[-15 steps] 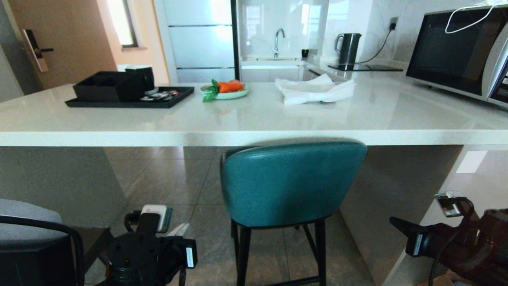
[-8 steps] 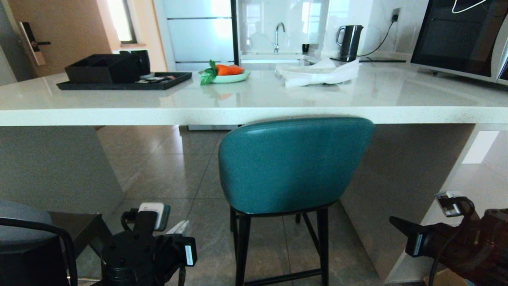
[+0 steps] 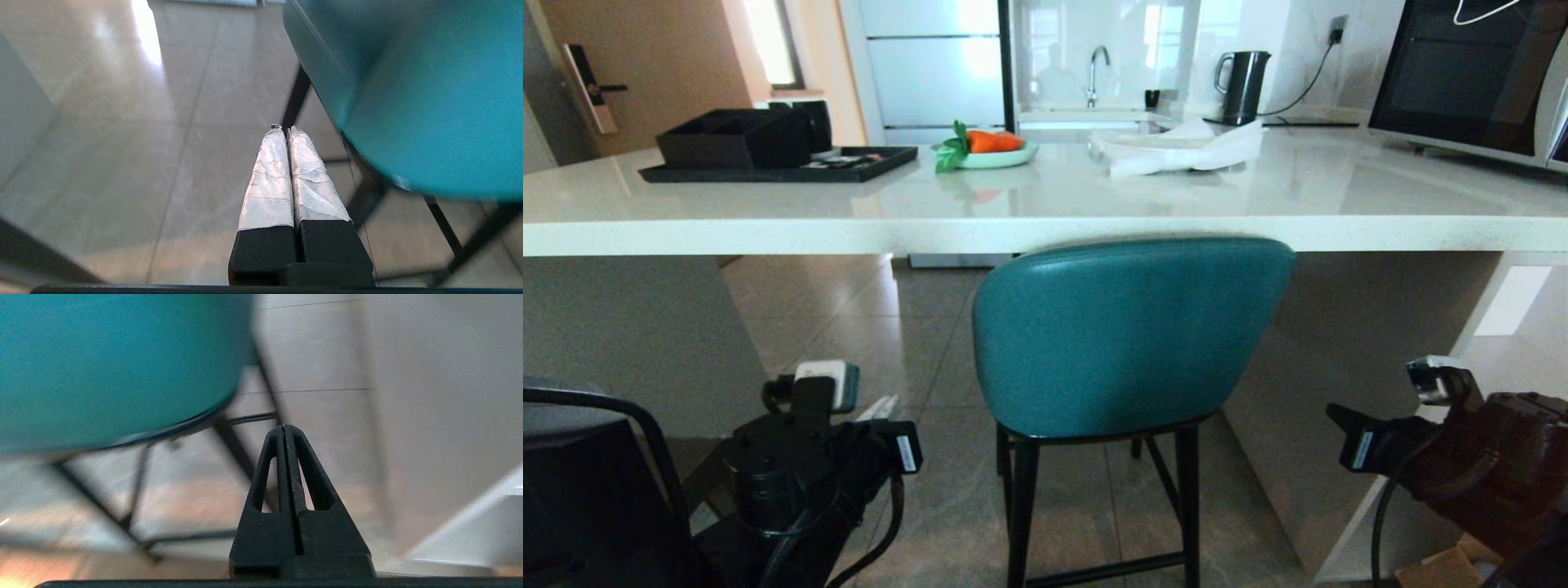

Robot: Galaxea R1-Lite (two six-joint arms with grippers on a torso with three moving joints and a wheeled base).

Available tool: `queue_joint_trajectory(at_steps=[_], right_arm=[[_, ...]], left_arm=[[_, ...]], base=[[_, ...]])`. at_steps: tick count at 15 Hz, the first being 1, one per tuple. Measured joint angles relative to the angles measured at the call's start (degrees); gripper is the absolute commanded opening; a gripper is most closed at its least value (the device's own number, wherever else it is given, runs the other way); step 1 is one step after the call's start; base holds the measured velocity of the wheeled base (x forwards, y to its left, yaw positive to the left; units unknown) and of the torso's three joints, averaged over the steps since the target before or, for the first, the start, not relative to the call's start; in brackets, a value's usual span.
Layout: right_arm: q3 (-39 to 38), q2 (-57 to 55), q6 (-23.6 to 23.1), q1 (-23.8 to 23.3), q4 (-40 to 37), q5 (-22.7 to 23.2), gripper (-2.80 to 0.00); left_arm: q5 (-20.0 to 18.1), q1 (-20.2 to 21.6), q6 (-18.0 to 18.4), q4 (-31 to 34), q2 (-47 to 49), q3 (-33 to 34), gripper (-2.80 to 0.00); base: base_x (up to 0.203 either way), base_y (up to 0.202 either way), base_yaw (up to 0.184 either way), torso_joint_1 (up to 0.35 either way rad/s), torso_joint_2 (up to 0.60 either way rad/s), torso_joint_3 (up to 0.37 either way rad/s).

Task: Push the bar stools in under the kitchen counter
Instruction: Pull the blue chair out from under the dining table

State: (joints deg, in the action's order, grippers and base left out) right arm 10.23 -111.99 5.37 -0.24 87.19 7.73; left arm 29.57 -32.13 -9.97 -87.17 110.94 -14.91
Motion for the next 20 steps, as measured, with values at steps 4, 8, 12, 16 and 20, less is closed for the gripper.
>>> queue_joint_trajectory(at_steps=[4,8,12,16,20], right_arm=[[5.1,-4.9,4.1,-0.1,0.0,3.1,-2.8],[15.3,-8.3,7.5,-0.4,0.0,5.6,-2.8],[23.5,-10.3,7.5,-1.3,0.0,9.7,-2.8],[31.3,-14.2,7.3,-2.7,0.0,11.6,-2.8],[39.5,-19.5,7.3,-3.7,0.0,17.3,-2.8]], left_arm=[[-0.2,1.5,0.5,0.0,2.5,-3.9,-2.8],[-3.1,1.7,0.5,0.0,5.8,-9.4,-2.8],[-4.1,3.9,3.4,0.0,6.5,-14.4,-2.8],[-4.0,5.2,5.8,0.0,6.5,-16.5,-2.8],[-0.9,3.4,6.0,0.0,6.3,-16.5,-2.8]], base=[[0.0,0.0,0.0,0.0,0.0,0.0],[0.0,0.0,0.0,0.0,0.0,0.0],[0.0,0.0,0.0,0.0,0.0,0.0],[0.0,0.0,0.0,0.0,0.0,0.0],[0.0,0.0,0.0,0.0,0.0,0.0]])
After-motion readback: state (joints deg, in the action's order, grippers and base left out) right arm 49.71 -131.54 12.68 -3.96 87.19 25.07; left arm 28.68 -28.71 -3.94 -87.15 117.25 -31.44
